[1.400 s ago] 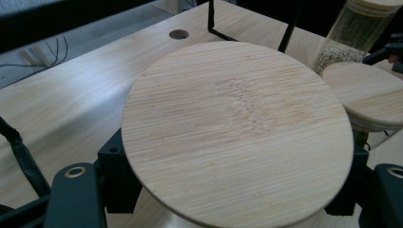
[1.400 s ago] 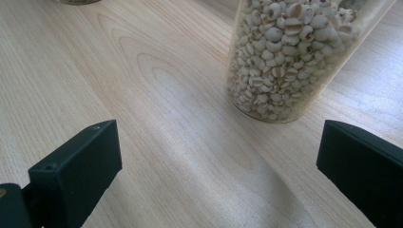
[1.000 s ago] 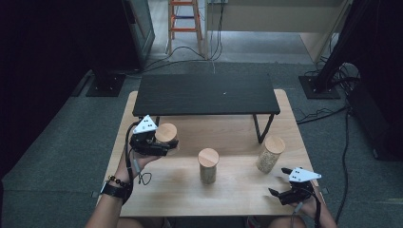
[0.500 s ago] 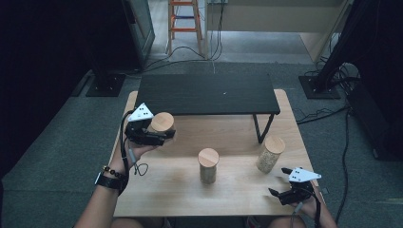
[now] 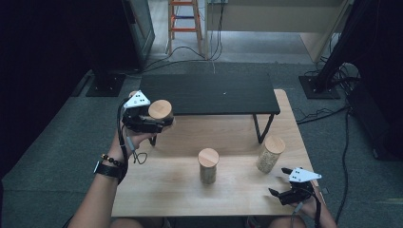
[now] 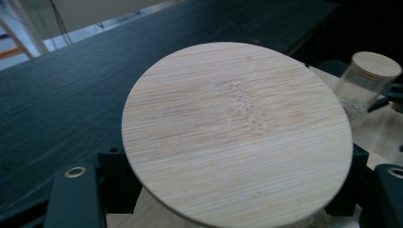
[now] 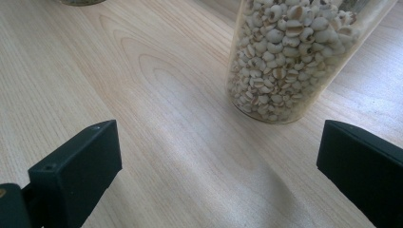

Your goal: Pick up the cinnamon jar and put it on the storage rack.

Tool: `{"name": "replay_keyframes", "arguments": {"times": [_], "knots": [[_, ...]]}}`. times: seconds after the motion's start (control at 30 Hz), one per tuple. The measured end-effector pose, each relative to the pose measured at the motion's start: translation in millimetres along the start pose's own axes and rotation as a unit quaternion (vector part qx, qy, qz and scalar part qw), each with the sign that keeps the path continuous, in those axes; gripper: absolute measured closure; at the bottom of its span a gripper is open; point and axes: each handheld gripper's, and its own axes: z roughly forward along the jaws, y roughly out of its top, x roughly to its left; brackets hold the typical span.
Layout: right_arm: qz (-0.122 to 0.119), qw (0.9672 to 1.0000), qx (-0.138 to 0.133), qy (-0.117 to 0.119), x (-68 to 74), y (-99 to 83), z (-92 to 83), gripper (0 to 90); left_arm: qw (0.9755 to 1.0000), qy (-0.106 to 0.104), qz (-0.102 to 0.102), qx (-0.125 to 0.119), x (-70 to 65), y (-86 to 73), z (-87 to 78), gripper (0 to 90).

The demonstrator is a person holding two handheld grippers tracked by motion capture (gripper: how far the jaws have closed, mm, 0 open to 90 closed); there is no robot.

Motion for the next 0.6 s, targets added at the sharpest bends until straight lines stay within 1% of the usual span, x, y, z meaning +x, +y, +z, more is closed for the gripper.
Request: {"name": "replay_keyframes", "arguments": {"times": [0.17, 0.23, 0.47, 0.53, 0.6], "knots": [[0.0, 1.0, 0.001, 0.001, -0.4, 0.3, 0.1, 0.9, 0.9999, 0.012, -0.008, 0.001, 10.6, 4.5, 3.4, 25.6], [-0.001, 1.0, 0.002, 0.002, -0.4, 0.5, 0.4, 0.9, 0.9998, 0.019, -0.007, 0.002, 12.7, 7.3, 5.0, 25.6], [-0.001, 1.0, 0.004, 0.002, -0.4, 1.2, 0.6, 0.9, 0.9995, 0.03, -0.008, 0.001, 20.7, 11.5, 11.9, 25.6], [-0.001, 1.0, 0.003, 0.003, -0.7, 1.0, 0.4, 0.9, 0.9995, 0.031, -0.005, 0.001, 23.4, 12.5, 15.4, 25.6], [-0.001, 1.0, 0.002, 0.003, -0.9, 0.9, 0.3, 0.9, 0.9992, 0.04, -0.005, 0.004, 24.8, 17.2, 21.3, 25.6]]}}
